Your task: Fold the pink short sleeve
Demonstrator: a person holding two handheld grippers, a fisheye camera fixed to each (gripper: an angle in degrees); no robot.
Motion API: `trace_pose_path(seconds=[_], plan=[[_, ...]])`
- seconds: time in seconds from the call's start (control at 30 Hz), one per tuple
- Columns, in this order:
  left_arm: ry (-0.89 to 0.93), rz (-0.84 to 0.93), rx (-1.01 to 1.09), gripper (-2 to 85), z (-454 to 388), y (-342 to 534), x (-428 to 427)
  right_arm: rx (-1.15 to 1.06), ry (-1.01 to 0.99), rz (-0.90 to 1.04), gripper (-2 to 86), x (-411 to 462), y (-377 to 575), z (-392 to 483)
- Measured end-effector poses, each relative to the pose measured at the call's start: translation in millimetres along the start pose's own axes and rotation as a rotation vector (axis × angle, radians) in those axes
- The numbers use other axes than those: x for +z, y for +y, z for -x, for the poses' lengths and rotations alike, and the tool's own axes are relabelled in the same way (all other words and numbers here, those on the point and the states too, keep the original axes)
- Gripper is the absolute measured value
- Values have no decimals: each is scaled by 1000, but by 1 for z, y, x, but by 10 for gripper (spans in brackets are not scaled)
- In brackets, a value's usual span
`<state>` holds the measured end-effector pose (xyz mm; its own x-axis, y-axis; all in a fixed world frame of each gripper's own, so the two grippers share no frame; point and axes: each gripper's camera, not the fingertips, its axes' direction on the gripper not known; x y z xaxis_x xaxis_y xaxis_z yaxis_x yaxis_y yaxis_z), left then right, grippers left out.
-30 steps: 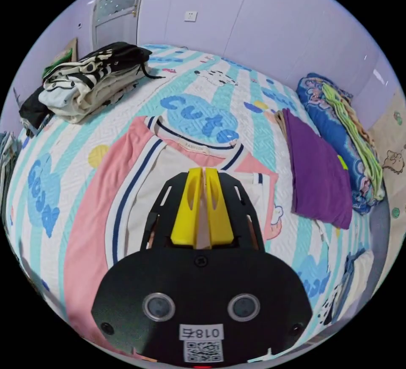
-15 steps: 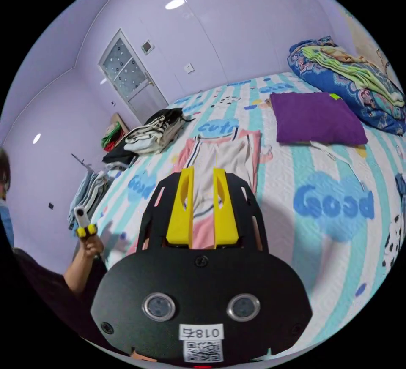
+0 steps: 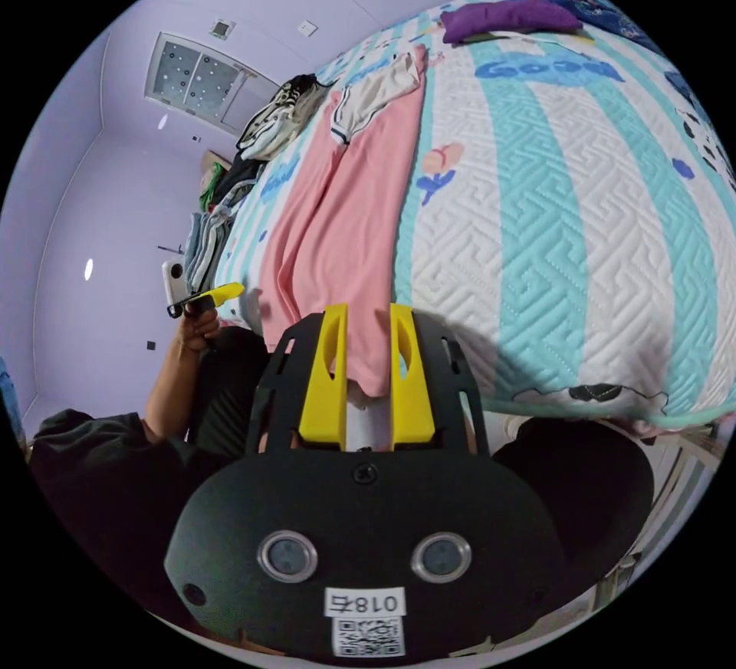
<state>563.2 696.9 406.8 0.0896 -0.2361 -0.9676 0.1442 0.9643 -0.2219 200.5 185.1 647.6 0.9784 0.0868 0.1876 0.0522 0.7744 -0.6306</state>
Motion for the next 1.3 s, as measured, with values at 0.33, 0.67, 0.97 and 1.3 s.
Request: trace_pose_path(seconds=[0.33,0.67,0.97,1.3], plan=[[32,-20,-249,86,-1,64,62,35,-172,125,89,-5,19,-61],[-2,18,-177,72,-24,48,80,36,-309,173,86,-10,15,-94],[-76,54,-105,80,-48,44,74,2,-356,194,98,-18,13,-108],[-60,70,-101,88,-62,39,75,-35,-370,214,98,-21,14,-108]])
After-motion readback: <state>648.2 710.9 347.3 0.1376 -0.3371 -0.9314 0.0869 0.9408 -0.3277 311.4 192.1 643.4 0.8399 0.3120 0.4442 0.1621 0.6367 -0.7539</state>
